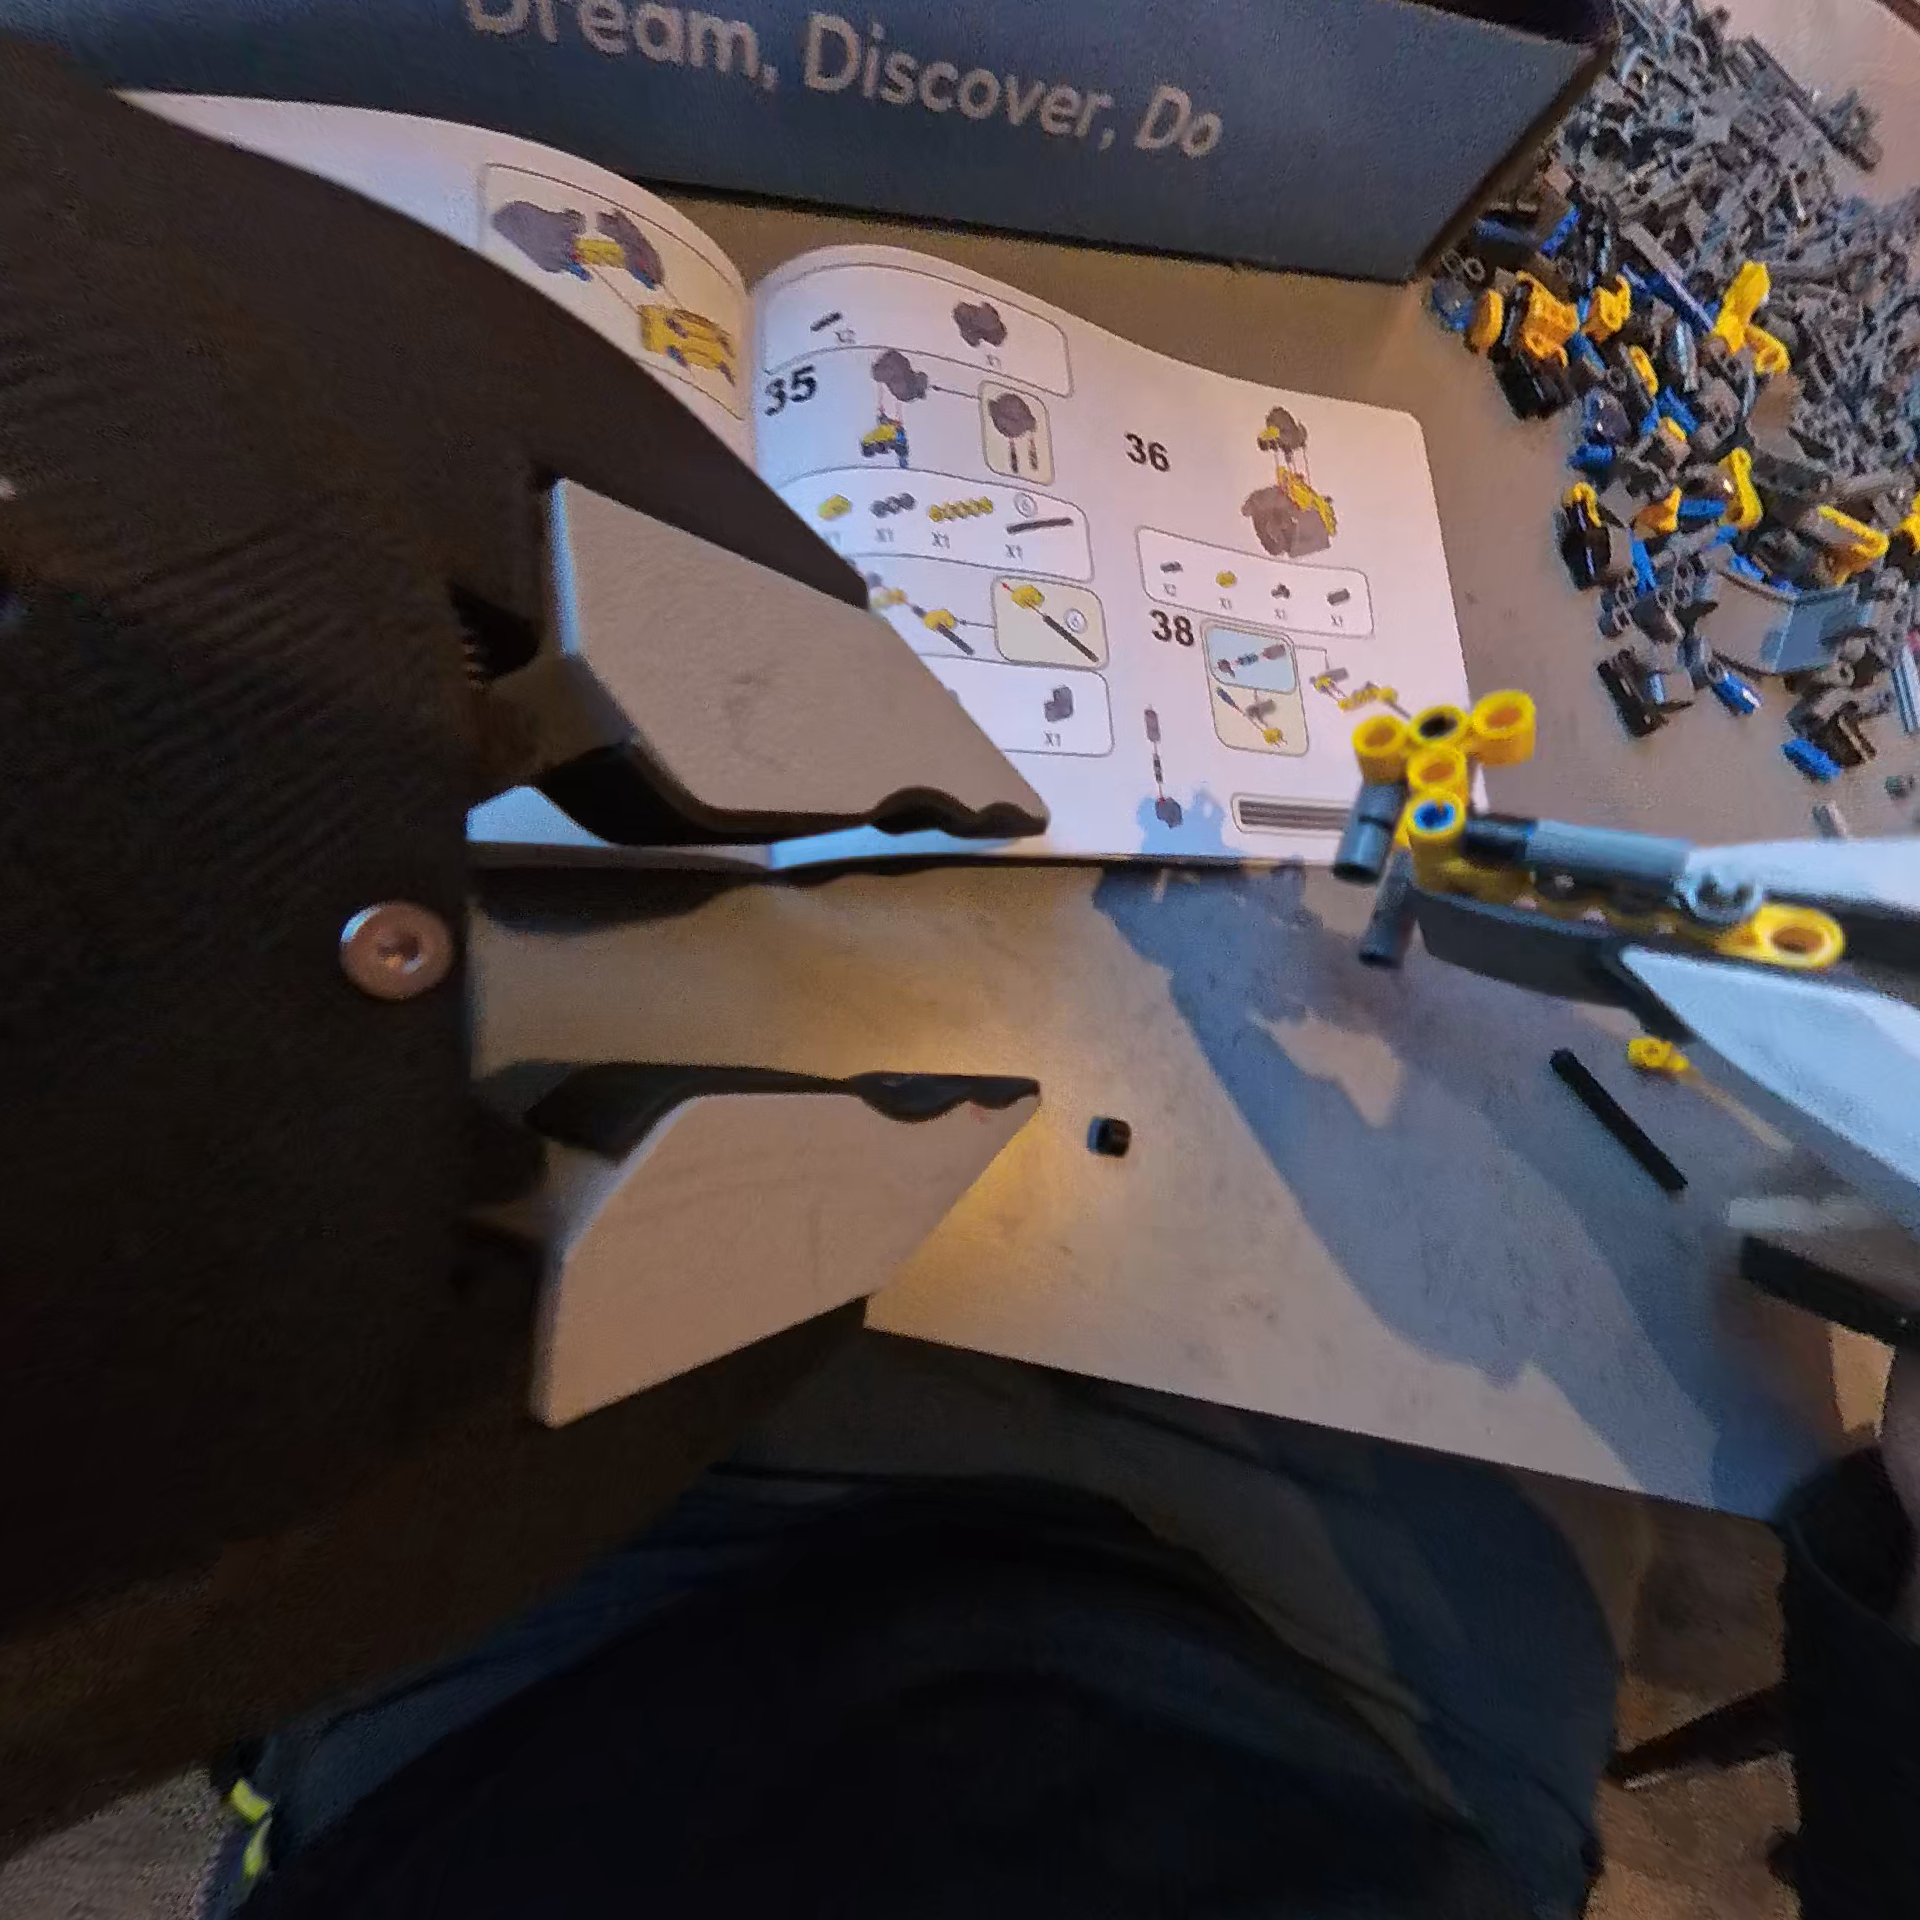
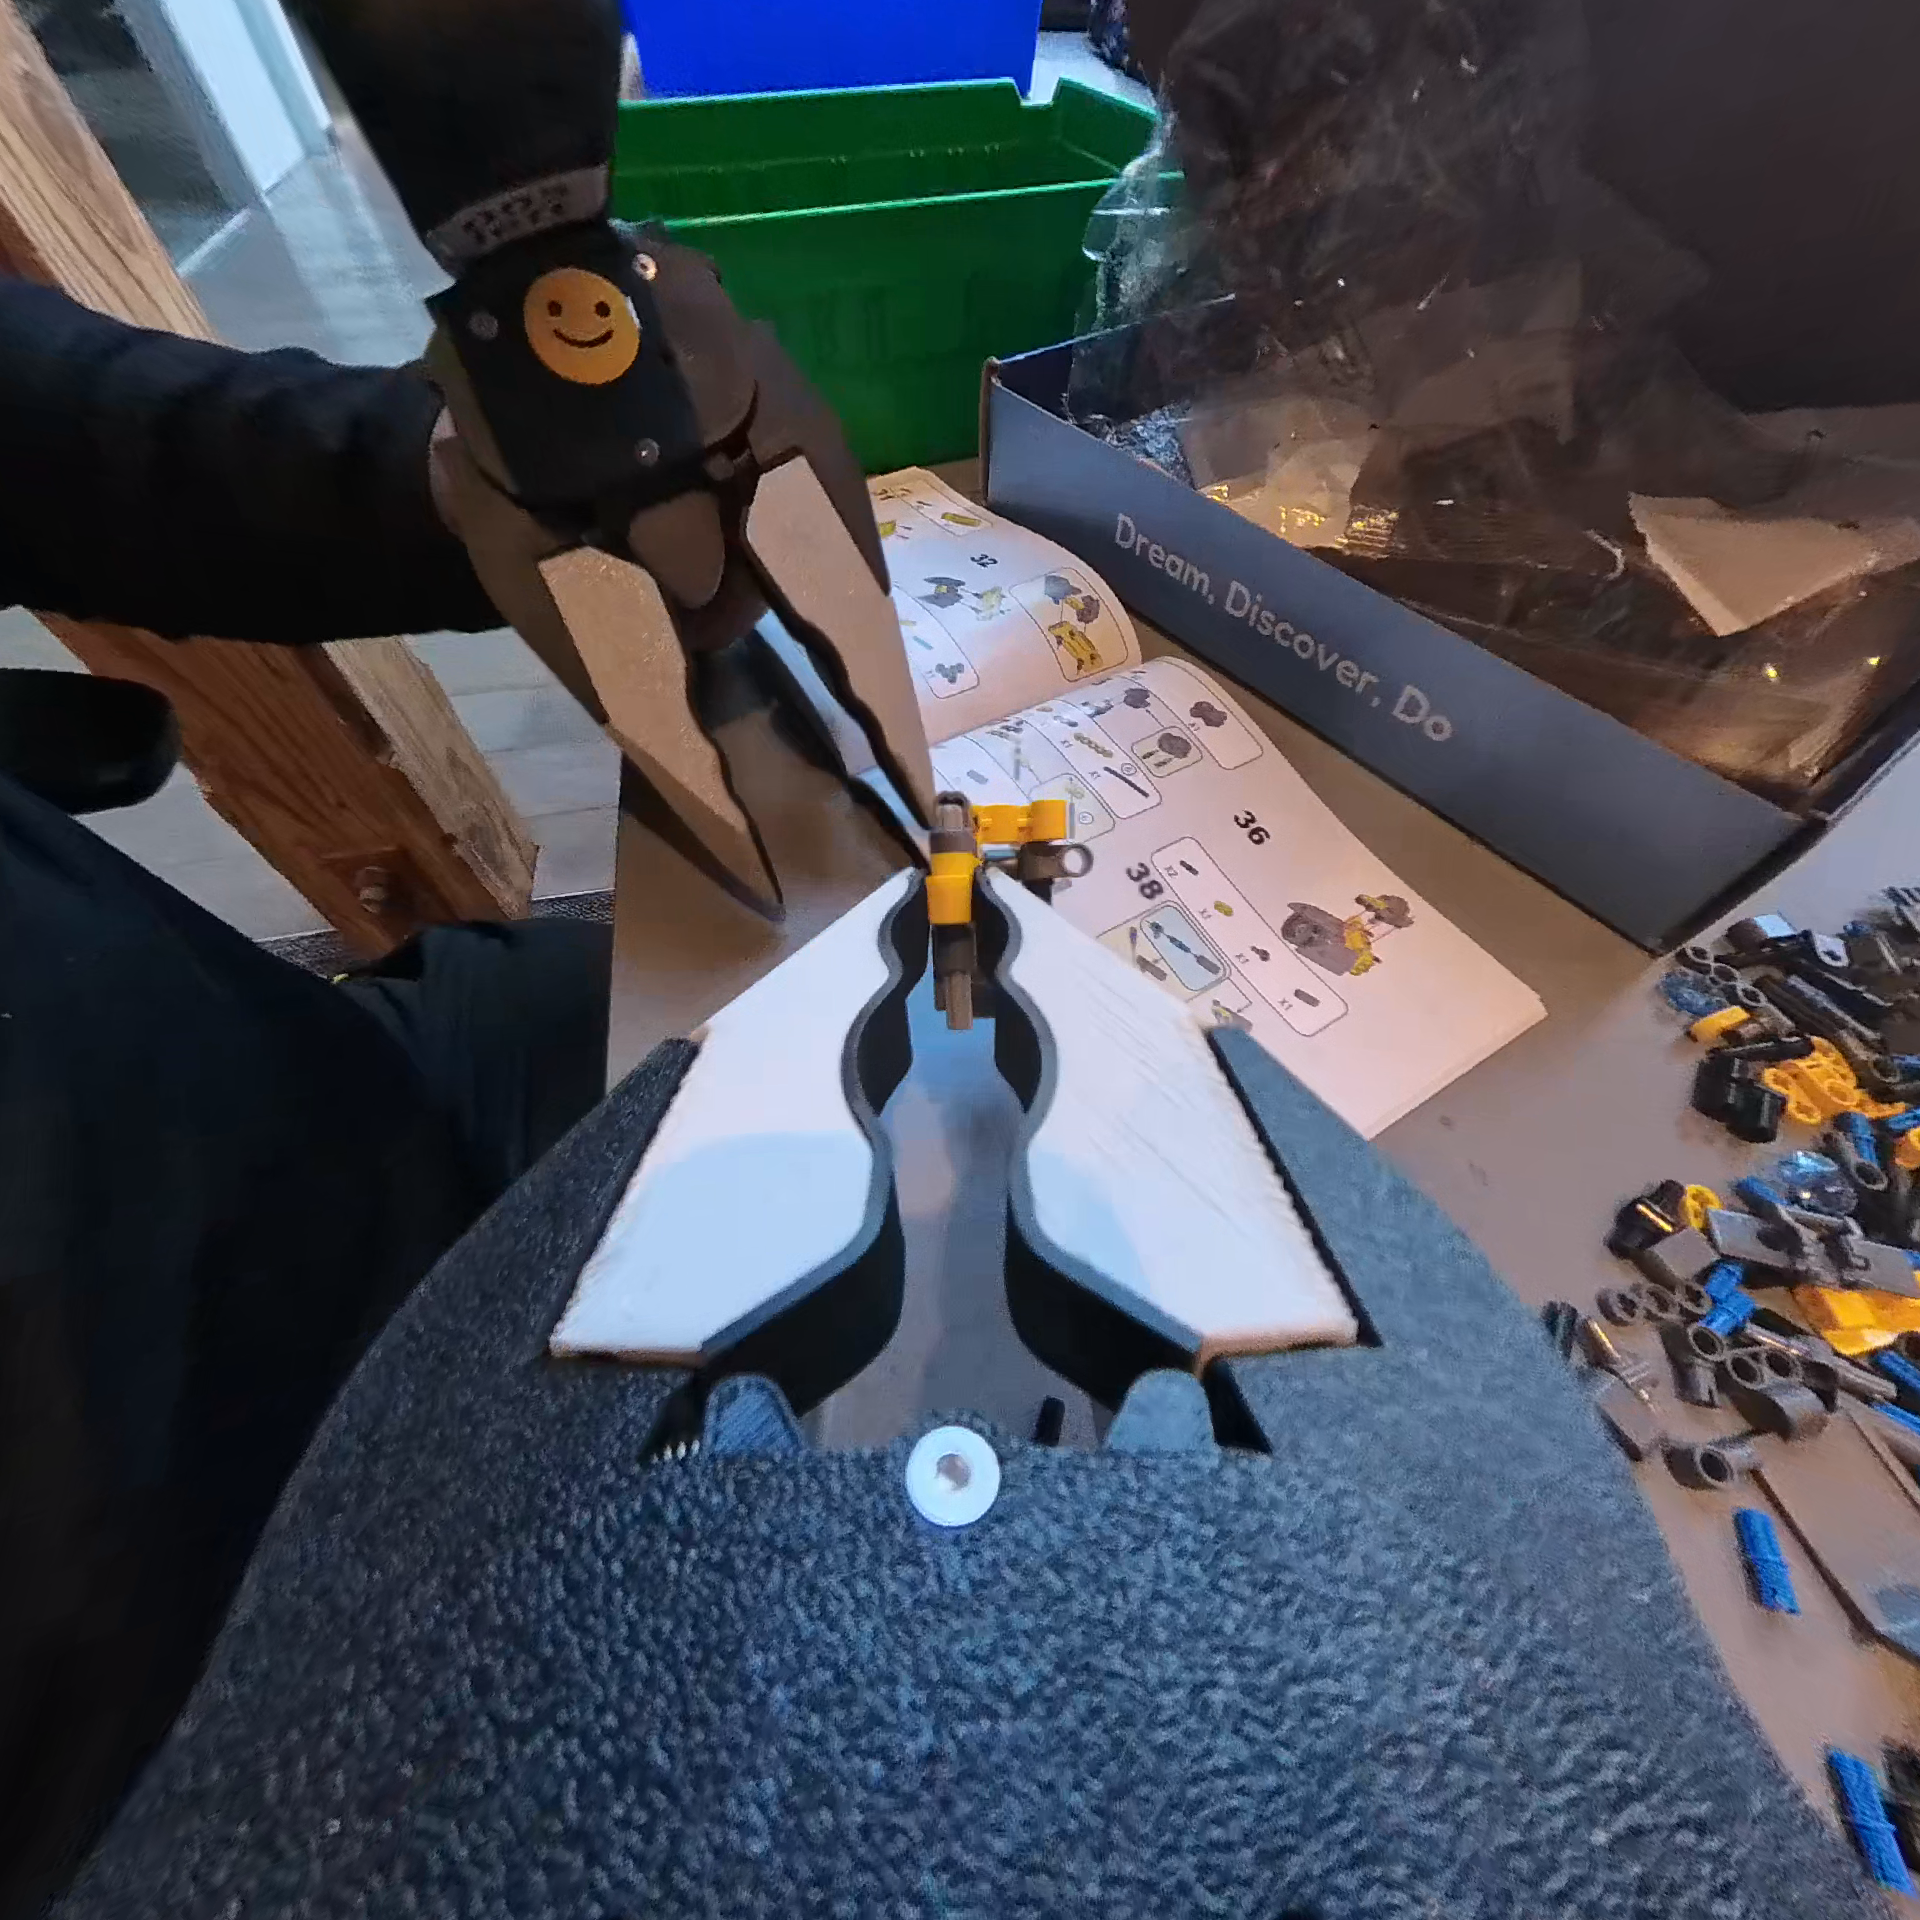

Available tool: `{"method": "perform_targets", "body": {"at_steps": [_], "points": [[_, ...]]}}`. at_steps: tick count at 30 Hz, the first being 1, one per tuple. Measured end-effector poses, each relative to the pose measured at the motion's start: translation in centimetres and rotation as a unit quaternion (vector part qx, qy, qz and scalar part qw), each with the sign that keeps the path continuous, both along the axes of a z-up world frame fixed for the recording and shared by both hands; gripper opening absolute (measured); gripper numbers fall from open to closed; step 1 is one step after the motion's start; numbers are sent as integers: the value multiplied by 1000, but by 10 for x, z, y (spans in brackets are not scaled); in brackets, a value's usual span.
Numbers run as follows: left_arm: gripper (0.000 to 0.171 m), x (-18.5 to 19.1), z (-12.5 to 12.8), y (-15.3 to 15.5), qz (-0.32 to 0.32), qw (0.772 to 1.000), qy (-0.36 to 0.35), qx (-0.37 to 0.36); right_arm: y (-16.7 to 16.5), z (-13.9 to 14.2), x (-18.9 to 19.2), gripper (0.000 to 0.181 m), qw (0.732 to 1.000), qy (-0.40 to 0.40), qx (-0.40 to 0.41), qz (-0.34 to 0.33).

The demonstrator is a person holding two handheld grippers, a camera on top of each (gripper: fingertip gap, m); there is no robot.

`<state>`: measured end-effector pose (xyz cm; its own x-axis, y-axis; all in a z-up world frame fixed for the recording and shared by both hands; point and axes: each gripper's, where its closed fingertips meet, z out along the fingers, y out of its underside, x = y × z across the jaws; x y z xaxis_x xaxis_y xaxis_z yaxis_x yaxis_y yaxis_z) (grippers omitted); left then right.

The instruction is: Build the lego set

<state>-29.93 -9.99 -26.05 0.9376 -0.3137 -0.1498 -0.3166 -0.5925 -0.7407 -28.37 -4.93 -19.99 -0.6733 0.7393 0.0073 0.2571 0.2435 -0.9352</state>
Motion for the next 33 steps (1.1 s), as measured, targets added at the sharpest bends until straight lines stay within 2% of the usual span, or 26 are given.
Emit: {"method": "perform_targets", "body": {"at_steps": [5,9,16,22,26,30,33], "points": [[41,-6,18,0,19,999,-13,35,-5,-6,1,7,1000,4,23,7],[38,5,42,17,-9,998,-15,63,-10,-12,2,7,998,7,55,20],[23,26,63,42,-73,993,-39,80,-13,-14,8,7,998,-6,52,36],[6,37,56,46,-108,993,-8,51,-13,-12,12,7,997,-9,74,31],[6,40,55,44,-113,993,5,45,-14,-14,15,7,995,-6,97,35],[6,38,55,43,-105,993,11,58,-14,-13,15,7,996,-5,84,40],[21,26,55,39,-84,995,2,55,-11,-10,14,7,999,-19,30,40]]}}
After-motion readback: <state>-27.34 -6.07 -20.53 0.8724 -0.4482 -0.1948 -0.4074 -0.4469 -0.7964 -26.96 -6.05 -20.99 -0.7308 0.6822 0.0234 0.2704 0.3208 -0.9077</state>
